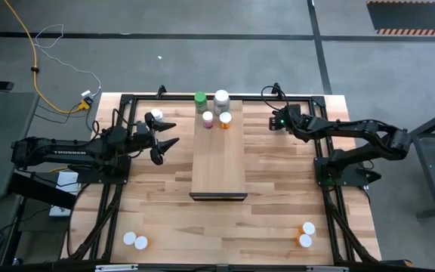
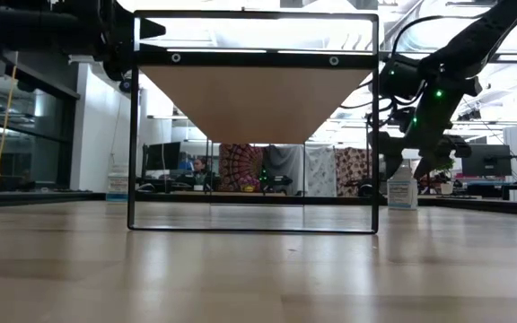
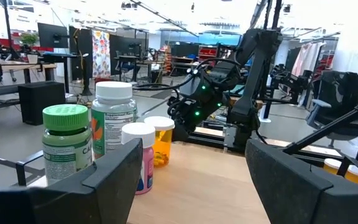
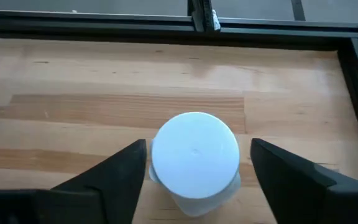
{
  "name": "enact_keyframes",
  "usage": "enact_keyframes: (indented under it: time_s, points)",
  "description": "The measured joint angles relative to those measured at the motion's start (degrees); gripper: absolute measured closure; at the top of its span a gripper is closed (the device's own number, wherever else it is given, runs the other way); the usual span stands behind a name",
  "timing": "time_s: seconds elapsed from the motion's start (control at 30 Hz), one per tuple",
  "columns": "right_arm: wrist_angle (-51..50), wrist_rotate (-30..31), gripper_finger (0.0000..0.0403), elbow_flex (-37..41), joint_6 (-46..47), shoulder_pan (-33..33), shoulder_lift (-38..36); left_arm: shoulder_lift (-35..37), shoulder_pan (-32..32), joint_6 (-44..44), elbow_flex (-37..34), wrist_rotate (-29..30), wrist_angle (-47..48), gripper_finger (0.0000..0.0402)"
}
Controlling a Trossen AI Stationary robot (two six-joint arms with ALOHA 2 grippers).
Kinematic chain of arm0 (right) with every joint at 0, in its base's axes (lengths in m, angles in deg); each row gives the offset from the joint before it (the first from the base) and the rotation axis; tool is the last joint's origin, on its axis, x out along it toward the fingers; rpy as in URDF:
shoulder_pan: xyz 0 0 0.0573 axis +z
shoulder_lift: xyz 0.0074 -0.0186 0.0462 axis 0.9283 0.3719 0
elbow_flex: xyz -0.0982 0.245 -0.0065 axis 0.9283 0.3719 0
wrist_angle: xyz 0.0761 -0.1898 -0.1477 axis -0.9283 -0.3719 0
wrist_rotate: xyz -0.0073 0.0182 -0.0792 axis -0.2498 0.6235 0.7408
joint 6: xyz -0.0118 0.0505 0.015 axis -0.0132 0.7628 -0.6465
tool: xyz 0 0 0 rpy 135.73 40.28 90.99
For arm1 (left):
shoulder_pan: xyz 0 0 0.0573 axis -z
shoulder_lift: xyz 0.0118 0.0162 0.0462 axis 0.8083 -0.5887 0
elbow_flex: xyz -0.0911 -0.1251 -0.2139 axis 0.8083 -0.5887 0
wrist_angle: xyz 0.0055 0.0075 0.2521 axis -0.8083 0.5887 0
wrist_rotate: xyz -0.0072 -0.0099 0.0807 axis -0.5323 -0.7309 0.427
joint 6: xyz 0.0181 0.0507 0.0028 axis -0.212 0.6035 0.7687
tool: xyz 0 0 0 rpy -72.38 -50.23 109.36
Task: Pick and place medicine bottles onto shelf by color
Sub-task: Put the pill bottle on the shelf
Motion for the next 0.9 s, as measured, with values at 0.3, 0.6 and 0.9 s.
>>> enact_keyframes:
  time_s: [0.3,0.6,0.9]
  points:
    - [0.16,0.08,0.0235,0.00,-0.36,-0.71,0.00,-0.02,0.00,0.00,0.00,0.13,0.20,0.0126]
    - [-1.02,-0.79,0.0232,-2.94,-3.84,1.74,-1.99,0.00,0.00,0.05,0.00,0.13,0.20,0.0126]
    - [-1.06,2.41,0.0242,-10.37,-10.82,16.16,-7.66,0.00,0.01,0.44,0.00,0.11,0.42,0.0126]
